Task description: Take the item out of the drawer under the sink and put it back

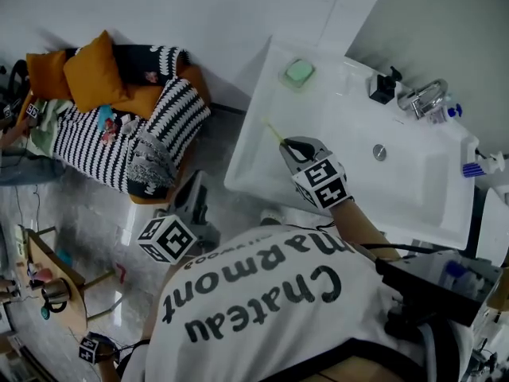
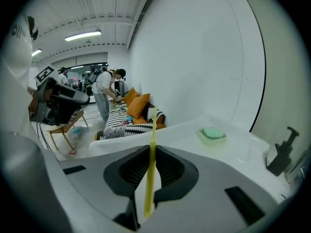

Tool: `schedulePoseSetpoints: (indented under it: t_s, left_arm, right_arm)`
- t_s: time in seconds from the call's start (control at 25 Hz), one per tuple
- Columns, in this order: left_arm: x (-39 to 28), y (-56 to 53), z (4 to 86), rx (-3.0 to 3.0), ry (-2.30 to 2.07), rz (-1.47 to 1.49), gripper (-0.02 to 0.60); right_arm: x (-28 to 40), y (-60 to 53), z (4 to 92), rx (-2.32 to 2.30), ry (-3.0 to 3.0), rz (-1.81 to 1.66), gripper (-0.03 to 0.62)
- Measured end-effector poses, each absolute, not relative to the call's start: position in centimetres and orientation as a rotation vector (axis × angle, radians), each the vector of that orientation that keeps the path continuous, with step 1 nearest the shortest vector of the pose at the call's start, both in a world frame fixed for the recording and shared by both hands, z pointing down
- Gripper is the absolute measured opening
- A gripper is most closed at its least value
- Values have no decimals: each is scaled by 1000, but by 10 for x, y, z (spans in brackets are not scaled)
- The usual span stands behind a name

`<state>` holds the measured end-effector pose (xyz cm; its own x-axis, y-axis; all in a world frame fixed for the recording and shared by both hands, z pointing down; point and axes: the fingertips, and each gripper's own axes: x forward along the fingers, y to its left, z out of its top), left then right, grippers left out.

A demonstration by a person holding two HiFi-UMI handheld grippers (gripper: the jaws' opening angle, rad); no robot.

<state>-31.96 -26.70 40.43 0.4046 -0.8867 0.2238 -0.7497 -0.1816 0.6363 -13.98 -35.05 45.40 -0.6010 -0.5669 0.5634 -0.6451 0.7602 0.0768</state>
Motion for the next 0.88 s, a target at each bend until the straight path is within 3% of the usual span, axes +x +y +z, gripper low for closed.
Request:
schedulePoseSetpoints:
  t_s: [0.88]
  left_arm:
    - [-328,-287,411,1910,-1441,-252,8]
  right_arm:
    - [-123,-384,493,907,-2284,269,49]
